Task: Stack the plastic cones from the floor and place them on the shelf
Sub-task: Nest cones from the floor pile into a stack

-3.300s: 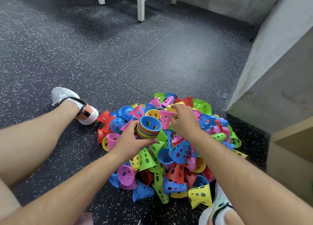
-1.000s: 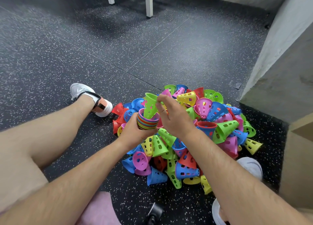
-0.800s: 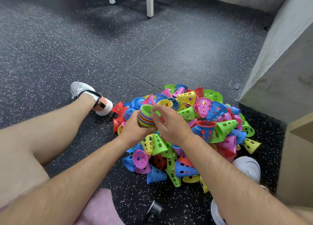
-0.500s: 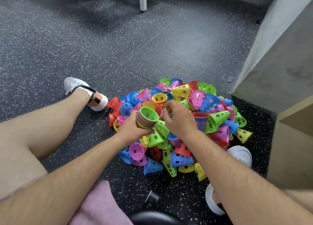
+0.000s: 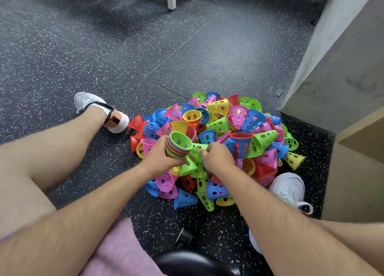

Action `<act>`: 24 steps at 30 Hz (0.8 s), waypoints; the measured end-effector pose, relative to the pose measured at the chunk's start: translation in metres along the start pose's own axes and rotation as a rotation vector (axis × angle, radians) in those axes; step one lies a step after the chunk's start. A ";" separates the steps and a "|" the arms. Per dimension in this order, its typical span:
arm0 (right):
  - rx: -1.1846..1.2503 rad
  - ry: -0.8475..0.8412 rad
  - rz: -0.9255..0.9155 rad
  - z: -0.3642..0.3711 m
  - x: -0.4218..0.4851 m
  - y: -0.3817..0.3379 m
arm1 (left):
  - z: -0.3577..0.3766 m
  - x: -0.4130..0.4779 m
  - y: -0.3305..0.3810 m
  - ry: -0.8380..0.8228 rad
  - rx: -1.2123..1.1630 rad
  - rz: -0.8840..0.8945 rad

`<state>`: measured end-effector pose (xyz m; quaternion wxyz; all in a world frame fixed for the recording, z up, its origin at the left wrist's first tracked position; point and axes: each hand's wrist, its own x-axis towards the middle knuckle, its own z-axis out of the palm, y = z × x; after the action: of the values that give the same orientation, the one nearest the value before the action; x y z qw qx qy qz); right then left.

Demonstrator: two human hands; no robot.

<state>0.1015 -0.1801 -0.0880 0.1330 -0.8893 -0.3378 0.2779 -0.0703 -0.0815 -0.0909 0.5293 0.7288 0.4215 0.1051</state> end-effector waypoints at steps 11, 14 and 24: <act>0.286 0.267 -0.324 0.000 -0.002 -0.006 | -0.006 0.001 0.000 0.039 -0.015 -0.030; 0.344 0.401 -0.422 -0.002 0.001 -0.004 | -0.008 0.000 0.000 0.049 0.006 -0.037; 0.368 0.315 -0.764 -0.002 -0.005 -0.008 | -0.009 0.001 0.005 0.058 -0.002 -0.049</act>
<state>0.0949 -0.1777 -0.0806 0.4317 -0.6939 -0.5625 0.1254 -0.0722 -0.0749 -0.0828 0.5199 0.7146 0.4541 0.1135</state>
